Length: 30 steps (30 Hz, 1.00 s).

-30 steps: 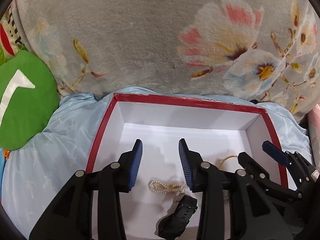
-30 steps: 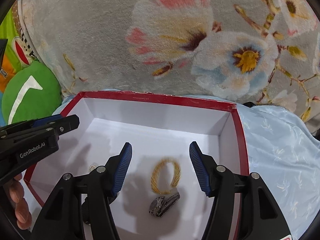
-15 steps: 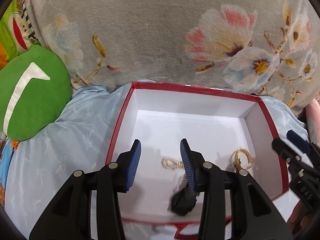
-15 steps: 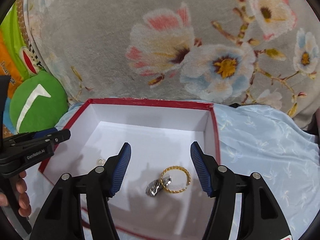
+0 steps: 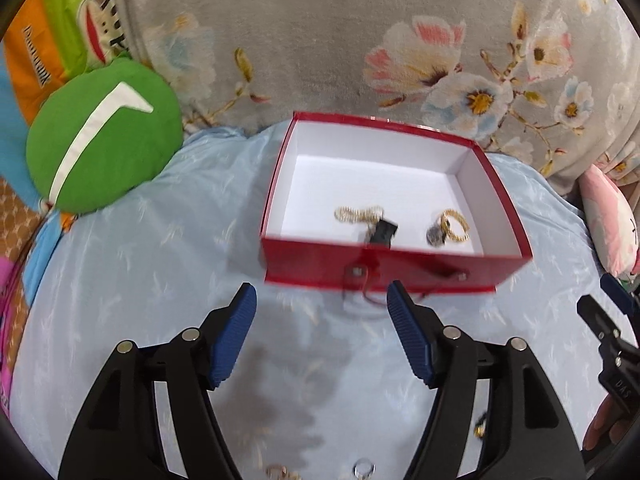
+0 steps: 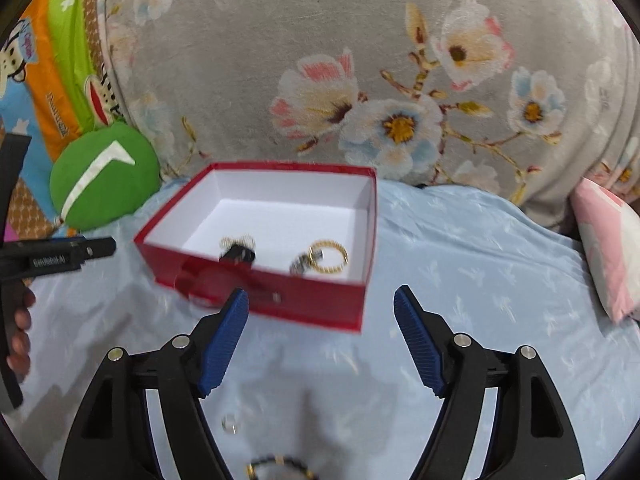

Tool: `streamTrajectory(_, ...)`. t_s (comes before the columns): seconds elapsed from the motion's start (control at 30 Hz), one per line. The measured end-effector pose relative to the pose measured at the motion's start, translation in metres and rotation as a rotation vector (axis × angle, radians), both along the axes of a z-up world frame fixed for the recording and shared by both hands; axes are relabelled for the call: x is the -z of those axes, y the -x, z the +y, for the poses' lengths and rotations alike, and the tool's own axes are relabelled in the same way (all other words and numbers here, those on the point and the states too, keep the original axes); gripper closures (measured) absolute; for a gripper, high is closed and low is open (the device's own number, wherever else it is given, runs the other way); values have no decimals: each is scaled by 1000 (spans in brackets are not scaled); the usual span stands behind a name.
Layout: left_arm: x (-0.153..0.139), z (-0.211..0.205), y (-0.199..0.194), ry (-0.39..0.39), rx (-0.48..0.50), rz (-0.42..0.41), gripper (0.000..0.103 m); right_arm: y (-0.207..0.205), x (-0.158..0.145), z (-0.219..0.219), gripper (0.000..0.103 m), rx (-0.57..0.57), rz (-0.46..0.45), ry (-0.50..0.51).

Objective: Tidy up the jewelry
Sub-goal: 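Grasp the silver ring with the left tool while the right tool grasps the bead bracelet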

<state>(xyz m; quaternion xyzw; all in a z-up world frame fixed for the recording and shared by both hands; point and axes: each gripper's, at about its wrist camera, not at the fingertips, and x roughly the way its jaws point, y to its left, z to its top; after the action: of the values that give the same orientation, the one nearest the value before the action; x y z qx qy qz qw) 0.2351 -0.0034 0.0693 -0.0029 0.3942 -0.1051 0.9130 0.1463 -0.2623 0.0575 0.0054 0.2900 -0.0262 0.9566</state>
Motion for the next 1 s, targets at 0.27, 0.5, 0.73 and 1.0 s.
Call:
streamTrajectory(0.27, 41, 32, 66, 26, -49, 100, 38, 73, 46, 12, 30, 18, 90, -19)
streamTrajectory(0.5, 78, 53, 99, 0, -108, 167, 38, 98, 83, 25, 30, 30, 163, -17)
streamTrajectory(0.73, 94, 49, 121, 29, -71, 213, 38, 106, 103, 24, 30, 44, 204, -65)
streamTrajectory(1.0, 105, 5, 131, 11, 47, 224, 38, 102, 118, 26, 30, 50, 239, -90)
